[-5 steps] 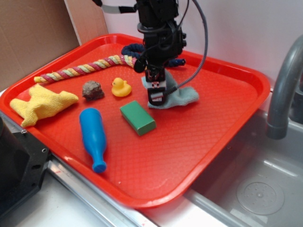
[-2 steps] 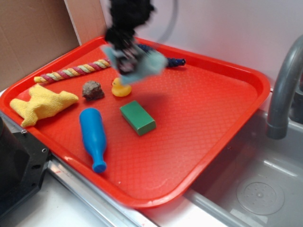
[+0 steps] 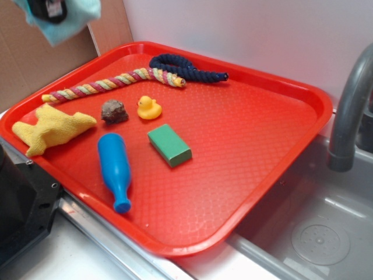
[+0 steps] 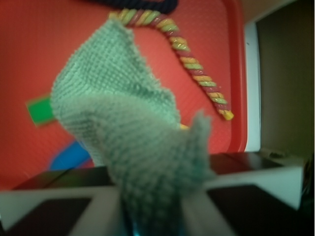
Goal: Grab the blue cloth.
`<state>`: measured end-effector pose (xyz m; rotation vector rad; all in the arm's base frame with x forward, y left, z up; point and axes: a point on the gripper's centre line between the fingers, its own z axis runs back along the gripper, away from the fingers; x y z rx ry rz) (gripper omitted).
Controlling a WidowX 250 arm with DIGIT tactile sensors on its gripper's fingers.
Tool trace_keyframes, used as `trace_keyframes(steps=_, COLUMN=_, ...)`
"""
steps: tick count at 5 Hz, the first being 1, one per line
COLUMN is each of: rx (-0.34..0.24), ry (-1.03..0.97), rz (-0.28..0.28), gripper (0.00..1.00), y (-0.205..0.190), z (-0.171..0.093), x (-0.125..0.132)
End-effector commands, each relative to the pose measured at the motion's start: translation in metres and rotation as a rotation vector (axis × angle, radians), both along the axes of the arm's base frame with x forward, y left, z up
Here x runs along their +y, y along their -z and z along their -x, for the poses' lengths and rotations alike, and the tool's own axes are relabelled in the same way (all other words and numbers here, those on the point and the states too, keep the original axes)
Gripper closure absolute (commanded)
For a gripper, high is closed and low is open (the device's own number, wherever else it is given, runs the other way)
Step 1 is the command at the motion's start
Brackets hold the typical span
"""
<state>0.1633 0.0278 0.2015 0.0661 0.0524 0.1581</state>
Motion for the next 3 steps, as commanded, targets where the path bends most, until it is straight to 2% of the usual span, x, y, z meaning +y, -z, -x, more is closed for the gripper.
trace_keyframes(steps=1, rx=-0.081, ry=0.021, rz=-0.027, gripper=1.00, y=-0.047, z=-0.021, x=-0.036)
trace_keyframes(steps=2, rx=-0.071, ry=0.033, rz=-0.036, gripper=1.00, y=-0.040, z=-0.028, x=-0.049)
trace_keyframes(steps=3, rx=-0.086, ry=0.035, rz=-0.014, gripper=1.00, y=-0.034, z=-0.031, x=-0.050)
